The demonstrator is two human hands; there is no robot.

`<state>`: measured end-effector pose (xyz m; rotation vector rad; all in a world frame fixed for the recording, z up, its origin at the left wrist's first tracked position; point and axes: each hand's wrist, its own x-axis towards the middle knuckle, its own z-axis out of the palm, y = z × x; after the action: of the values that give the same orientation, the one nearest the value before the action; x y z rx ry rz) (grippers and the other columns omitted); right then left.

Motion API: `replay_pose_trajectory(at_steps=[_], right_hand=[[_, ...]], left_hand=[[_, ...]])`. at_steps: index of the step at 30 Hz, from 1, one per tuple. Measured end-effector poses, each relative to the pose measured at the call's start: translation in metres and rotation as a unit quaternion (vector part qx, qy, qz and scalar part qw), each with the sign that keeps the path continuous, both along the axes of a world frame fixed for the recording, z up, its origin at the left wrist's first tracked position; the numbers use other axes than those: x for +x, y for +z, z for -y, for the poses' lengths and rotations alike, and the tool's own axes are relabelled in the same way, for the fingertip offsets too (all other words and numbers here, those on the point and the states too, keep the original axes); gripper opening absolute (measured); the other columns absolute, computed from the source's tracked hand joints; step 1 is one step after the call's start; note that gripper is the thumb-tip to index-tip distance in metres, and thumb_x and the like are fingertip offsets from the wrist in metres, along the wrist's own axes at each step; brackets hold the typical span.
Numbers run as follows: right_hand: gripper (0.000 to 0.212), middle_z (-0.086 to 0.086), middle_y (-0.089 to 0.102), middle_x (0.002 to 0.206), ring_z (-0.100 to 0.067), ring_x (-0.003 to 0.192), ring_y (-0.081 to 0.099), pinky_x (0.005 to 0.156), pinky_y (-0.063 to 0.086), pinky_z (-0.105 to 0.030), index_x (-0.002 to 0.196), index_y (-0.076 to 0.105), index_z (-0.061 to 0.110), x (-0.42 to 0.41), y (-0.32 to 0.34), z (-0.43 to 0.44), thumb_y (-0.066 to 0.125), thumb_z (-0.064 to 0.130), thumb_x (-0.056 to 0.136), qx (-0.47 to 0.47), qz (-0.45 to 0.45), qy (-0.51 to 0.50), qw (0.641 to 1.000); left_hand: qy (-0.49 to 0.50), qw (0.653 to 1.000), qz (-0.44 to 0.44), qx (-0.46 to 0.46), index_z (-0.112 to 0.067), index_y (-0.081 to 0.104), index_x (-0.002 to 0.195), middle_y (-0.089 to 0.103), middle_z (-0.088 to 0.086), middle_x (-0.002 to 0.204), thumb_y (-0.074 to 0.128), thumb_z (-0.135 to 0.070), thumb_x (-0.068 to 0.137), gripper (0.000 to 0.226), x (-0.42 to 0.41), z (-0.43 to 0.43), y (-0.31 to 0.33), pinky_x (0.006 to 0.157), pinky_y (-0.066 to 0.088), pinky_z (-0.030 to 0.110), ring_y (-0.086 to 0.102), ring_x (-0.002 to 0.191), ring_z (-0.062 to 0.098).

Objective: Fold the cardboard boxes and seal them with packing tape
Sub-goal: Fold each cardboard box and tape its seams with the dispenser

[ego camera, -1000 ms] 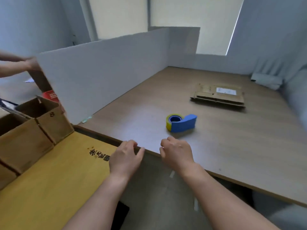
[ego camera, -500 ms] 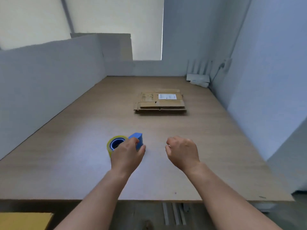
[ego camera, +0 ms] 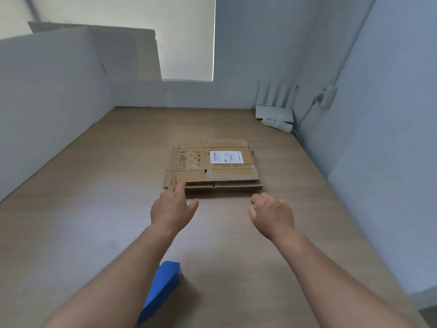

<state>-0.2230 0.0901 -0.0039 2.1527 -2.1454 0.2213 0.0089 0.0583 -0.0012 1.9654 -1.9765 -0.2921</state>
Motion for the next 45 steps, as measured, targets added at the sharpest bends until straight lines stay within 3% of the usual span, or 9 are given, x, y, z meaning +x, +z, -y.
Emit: replay_pose_trajectory(at_steps=[7, 13, 20, 25, 30, 34, 38, 42, 45], right_hand=[[0.041, -0.004, 0.050, 0.129, -0.024, 0.119, 0.044, 0.087, 0.042, -0.035, 0.131, 0.044, 0.016, -0.020, -0.031, 0.090, 0.047, 0.032, 0.093, 0.075, 0.057, -0.068, 0.993], [0.081, -0.006, 0.028, 0.152, -0.029, 0.135, 0.029, 0.107, 0.029, -0.041, 0.148, 0.015, 0.011, -0.029, -0.058, 0.154, 0.052, 0.052, 0.089, 0.117, 0.065, -0.132, 0.982], [0.096, -0.009, 0.034, 0.145, -0.030, 0.132, 0.030, 0.110, 0.024, -0.042, 0.149, 0.011, 0.018, -0.013, -0.083, 0.172, 0.063, 0.056, 0.077, 0.098, 0.075, -0.087, 0.989], [0.119, -0.014, -0.001, 0.158, -0.032, 0.145, 0.005, 0.116, 0.011, -0.048, 0.150, -0.003, 0.023, -0.044, -0.075, 0.189, 0.073, 0.061, 0.067, 0.153, 0.134, -0.202, 0.958], [0.111, -0.012, 0.033, 0.143, -0.031, 0.133, 0.033, 0.109, 0.030, -0.042, 0.150, 0.010, 0.025, -0.063, -0.072, 0.196, 0.079, 0.045, 0.066, 0.214, 0.179, -0.157, 0.947], [0.108, -0.014, 0.035, 0.132, -0.032, 0.125, 0.037, 0.106, 0.033, -0.038, 0.149, 0.015, 0.022, -0.057, -0.077, 0.173, 0.077, 0.052, 0.066, 0.180, 0.193, -0.140, 0.954], [0.085, -0.008, 0.041, 0.124, -0.026, 0.115, 0.047, 0.099, 0.039, -0.035, 0.146, 0.028, 0.023, -0.056, -0.064, 0.145, 0.061, 0.061, 0.077, 0.106, 0.234, -0.127, 0.958], [0.068, -0.008, 0.050, 0.128, -0.025, 0.115, 0.050, 0.092, 0.038, -0.029, 0.145, 0.034, 0.017, -0.039, -0.033, 0.116, 0.060, 0.013, 0.082, -0.048, 0.346, -0.068, 0.935], [0.073, -0.007, 0.055, 0.112, -0.024, 0.104, 0.052, 0.088, 0.037, -0.027, 0.148, 0.028, 0.012, -0.027, -0.006, 0.096, 0.059, 0.006, 0.083, -0.121, 0.397, -0.055, 0.908]], left_hand=[[0.008, 0.999, 0.004, 0.048, -0.016, 0.022, 0.147, 0.038, 0.004, 0.145, 0.055, -0.051, 0.088, 0.076, -0.003, 0.100, -0.043, 0.096, 0.041, 0.041, 0.037, 0.130, 0.026], [0.041, 0.992, 0.077, 0.090, -0.017, 0.032, 0.139, 0.044, 0.006, 0.139, 0.056, -0.065, 0.079, 0.080, -0.001, 0.147, -0.076, 0.100, 0.034, 0.042, 0.041, 0.127, 0.027], [0.038, 0.994, 0.057, 0.084, -0.019, 0.032, 0.138, 0.043, 0.008, 0.135, 0.065, -0.063, 0.074, 0.084, -0.011, 0.152, -0.088, 0.110, 0.022, 0.043, 0.037, 0.128, 0.029], [0.036, 0.994, 0.008, 0.103, -0.018, 0.020, 0.148, 0.041, 0.009, 0.139, 0.064, -0.061, 0.077, 0.094, -0.022, 0.148, -0.083, 0.105, 0.034, 0.041, 0.039, 0.129, 0.029], [0.037, 0.992, 0.013, 0.120, -0.014, 0.025, 0.145, 0.041, 0.013, 0.138, 0.069, -0.059, 0.074, 0.095, -0.030, 0.154, -0.085, 0.106, 0.036, 0.040, 0.035, 0.129, 0.031], [0.074, 0.990, 0.006, 0.118, -0.014, 0.033, 0.138, 0.038, 0.016, 0.136, 0.071, -0.062, 0.068, 0.093, -0.034, 0.145, -0.083, 0.107, 0.032, 0.041, 0.031, 0.129, 0.032], [0.079, 0.991, -0.038, 0.106, -0.021, 0.023, 0.148, 0.031, 0.011, 0.146, 0.062, -0.070, 0.073, 0.098, -0.027, 0.119, -0.068, 0.109, 0.030, 0.043, 0.026, 0.136, 0.030], [0.055, 0.988, -0.139, 0.042, -0.026, 0.035, 0.142, 0.048, 0.003, 0.137, 0.050, -0.064, 0.084, 0.071, -0.033, 0.085, -0.029, 0.094, 0.046, 0.043, 0.047, 0.121, 0.024], [0.066, 0.983, -0.162, -0.047, -0.025, 0.038, 0.139, 0.054, -0.003, 0.117, 0.050, -0.034, 0.092, 0.049, -0.039, 0.060, 0.004, 0.077, 0.046, 0.038, 0.057, 0.097, 0.026]])
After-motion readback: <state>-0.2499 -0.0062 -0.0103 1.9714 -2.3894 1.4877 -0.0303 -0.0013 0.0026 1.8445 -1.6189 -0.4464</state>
